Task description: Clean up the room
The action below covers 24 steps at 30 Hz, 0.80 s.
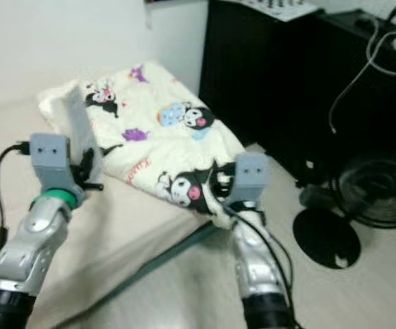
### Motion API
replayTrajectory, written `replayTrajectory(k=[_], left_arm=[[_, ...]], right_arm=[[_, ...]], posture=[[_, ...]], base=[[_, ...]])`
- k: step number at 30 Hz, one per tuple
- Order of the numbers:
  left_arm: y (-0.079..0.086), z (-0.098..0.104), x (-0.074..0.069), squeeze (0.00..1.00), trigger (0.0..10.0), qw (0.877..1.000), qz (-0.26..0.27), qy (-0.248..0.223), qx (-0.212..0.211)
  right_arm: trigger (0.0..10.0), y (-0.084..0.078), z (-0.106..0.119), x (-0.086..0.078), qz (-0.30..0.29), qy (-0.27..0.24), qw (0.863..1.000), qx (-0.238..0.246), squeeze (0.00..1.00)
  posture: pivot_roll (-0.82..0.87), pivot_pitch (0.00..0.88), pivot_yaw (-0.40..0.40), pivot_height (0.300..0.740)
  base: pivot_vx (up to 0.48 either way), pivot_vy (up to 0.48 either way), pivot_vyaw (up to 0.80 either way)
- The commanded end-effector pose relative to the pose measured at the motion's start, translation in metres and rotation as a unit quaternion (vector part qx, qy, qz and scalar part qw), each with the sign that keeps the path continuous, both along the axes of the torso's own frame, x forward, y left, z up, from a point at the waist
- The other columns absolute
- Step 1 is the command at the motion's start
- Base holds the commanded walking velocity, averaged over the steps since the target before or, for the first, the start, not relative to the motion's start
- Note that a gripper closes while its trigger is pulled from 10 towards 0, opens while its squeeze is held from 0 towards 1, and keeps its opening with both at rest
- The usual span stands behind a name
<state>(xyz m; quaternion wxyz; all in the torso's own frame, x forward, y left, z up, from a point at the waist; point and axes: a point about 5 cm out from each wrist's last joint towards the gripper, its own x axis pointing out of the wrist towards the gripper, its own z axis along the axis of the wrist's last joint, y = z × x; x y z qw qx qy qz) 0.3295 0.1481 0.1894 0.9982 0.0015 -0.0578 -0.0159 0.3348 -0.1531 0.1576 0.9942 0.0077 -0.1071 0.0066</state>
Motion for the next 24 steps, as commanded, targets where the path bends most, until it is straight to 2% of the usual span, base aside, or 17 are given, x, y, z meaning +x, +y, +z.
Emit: replayTrajectory(k=[1,19,24], left_arm=[[0.0075,-0.0040,-0.0015,0.00,10.0,1.000,0.015,0.005,0.006],[0.0066,-0.0063,-0.0003,0.00,10.0,1.000,0.012,0.009,0.006],[0.0063,-0.0085,0.0011,0.00,10.0,1.000,0.018,0.017,0.004]], right_arm=[[10.0,0.0044,-0.0070,-0.0023,0.005,0.011,1.000,0.004,0.00],[10.0,0.0055,-0.0073,-0.0024,0.011,0.011,1.000,-0.013,0.00],[10.0,0.0061,-0.0078,-0.0024,0.018,0.012,1.000,-0.009,0.00]], posture=[[-0.01,0.064,0.006,0.740],[-0.02,0.058,0.011,0.740],[-0.02,0.053,0.013,0.740]], base=[[-0.405,0.000,0.00],[-0.378,0.000,0.00],[0.000,0.000,0.80]])
